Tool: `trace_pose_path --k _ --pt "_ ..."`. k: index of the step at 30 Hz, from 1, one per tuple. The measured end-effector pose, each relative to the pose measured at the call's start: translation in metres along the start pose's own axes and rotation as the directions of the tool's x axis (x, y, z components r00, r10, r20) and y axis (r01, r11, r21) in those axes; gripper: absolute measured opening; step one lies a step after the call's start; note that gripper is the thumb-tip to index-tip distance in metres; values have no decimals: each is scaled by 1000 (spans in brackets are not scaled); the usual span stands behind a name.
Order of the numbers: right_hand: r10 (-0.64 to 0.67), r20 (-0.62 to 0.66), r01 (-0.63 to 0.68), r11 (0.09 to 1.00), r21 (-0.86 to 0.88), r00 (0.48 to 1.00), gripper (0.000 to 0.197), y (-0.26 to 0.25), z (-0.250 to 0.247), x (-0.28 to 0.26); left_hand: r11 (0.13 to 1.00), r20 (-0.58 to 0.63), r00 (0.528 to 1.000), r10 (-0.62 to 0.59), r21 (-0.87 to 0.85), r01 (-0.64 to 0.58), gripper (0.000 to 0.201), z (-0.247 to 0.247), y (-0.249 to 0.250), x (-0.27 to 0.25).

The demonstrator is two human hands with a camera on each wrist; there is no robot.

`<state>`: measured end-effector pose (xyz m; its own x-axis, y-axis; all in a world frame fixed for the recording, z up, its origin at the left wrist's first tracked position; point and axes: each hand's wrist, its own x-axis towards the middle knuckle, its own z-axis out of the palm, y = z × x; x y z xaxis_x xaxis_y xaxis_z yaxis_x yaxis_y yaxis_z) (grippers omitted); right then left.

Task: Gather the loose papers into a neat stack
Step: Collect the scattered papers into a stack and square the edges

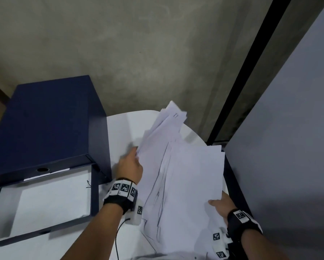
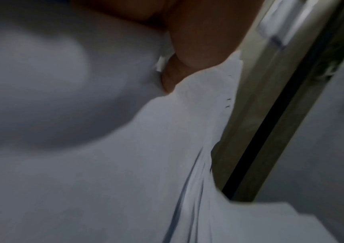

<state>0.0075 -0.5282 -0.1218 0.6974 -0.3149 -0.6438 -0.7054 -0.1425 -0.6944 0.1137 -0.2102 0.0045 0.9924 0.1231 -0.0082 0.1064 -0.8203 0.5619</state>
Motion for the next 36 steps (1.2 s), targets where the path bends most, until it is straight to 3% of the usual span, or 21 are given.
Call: trace_pose_path --k 4,7,10,13,16,20,22,29,34,36 --pt "-3 -5 3 1000 -13 1000 36 -6 2 -2 969 -339 938 80 -195 -153 35 -60 30 11" --pt "0 10 0 1000 -14 1000 37 -9 1 -4 901 -390 920 -30 -410 -144 14 -87 40 19" --pt "-11 35 12 999 -36 999 36 -10 1 -3 778 -222 972 -80 -623 -78 23 -82 36 25" --pt "-29 41 30 999 -21 999 24 -14 4 -8 772 82 994 -76 -625 110 32 -49 25 16" --pt "-31 22 30 999 35 999 22 -17 4 -13 876 289 948 -134 -412 250 45 -4 10 -5" --pt "115 63 -128 954 273 991 68 -20 1 -16 933 459 865 -203 -178 313 53 42 -8 -33" --pt "208 75 -221 922 318 975 73 -24 0 -20 936 504 836 -217 -135 325 58 56 -18 -41" --pt "74 110 -91 983 159 991 53 -15 5 -16 900 527 808 -263 -167 402 67 75 -26 -39" --pt "87 124 -99 991 92 988 83 -16 12 -18 914 529 811 -249 -150 378 61 89 -11 -43" --pt "38 121 -45 997 58 992 65 -13 10 -16 918 529 811 -249 -138 372 57 93 -6 -44"
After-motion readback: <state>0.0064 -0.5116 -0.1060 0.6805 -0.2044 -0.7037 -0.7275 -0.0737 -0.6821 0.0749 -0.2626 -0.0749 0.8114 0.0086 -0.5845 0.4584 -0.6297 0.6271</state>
